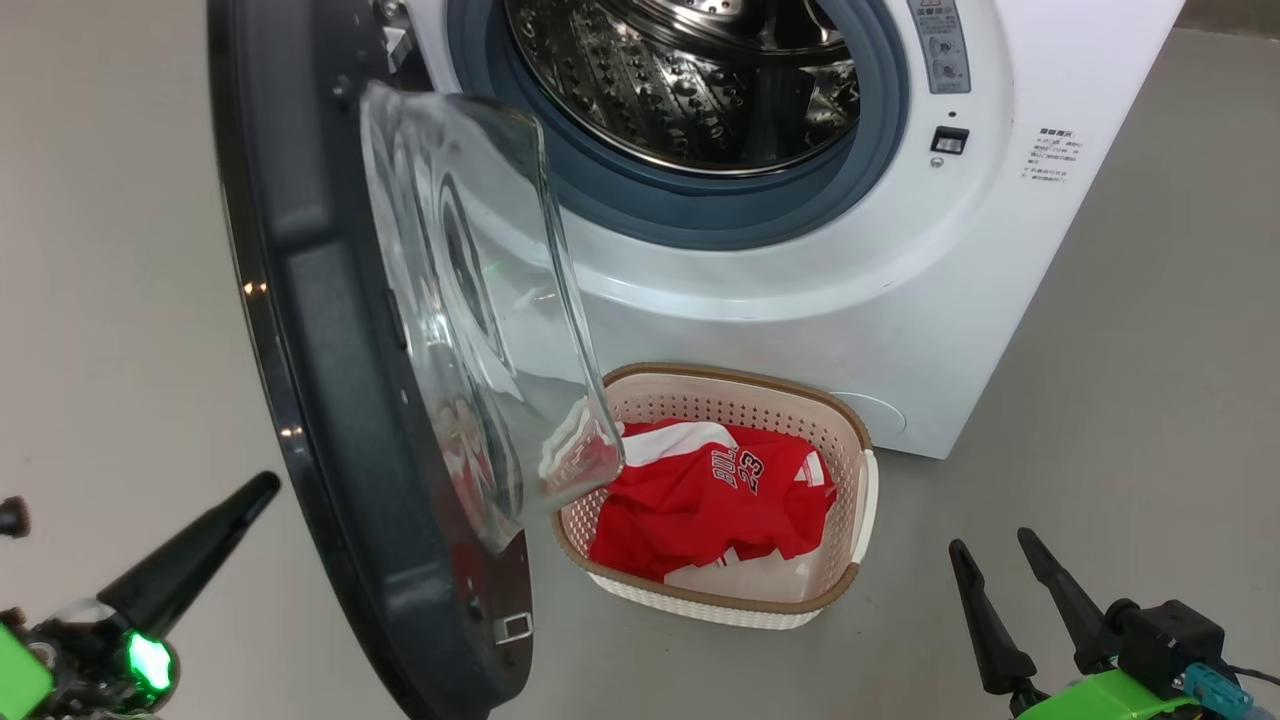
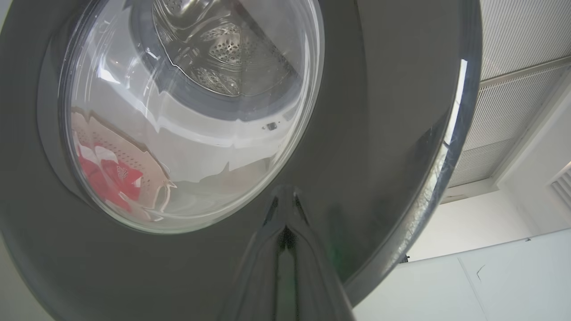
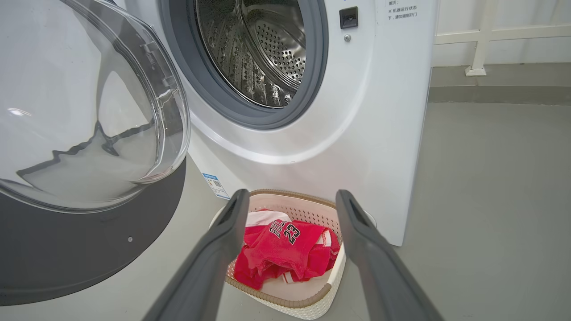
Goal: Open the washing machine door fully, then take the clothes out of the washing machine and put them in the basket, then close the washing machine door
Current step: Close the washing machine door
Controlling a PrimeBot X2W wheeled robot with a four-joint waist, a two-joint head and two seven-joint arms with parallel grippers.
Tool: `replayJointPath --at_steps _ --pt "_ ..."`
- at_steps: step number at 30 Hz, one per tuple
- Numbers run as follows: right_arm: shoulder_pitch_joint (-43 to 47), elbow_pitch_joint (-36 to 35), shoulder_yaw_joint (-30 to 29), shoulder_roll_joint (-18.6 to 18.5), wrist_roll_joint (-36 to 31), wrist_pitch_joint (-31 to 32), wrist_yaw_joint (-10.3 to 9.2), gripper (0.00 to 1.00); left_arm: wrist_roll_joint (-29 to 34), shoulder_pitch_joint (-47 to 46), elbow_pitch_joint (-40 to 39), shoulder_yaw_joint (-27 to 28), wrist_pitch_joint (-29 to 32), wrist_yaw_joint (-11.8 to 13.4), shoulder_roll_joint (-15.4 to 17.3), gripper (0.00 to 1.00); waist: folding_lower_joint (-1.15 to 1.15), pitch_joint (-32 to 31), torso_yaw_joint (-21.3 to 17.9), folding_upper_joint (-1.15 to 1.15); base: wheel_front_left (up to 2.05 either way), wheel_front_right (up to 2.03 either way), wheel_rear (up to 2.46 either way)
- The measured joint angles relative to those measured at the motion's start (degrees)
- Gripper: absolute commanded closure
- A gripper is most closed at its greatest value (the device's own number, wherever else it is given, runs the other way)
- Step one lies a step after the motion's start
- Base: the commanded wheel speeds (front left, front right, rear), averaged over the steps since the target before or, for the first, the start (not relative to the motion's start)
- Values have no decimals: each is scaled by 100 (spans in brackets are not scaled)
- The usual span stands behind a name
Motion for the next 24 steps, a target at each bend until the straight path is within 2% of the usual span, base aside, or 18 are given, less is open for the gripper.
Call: replayJointPath --at_steps 12,19,24 --pt "-75 1 5 0 0 0 0 0 465 -139 -539 130 422 0 -682 100 0 30 -102 0 0 0 0" --pt "-76 3 32 1 0 0 0 0 770 -140 -778 91 427 5 -1006 100 0 26 -185 0 0 0 0" --pt "-95 2 40 2 0 0 0 0 1027 -280 -954 -51 213 7 -1181 100 0 57 -243 0 0 0 0"
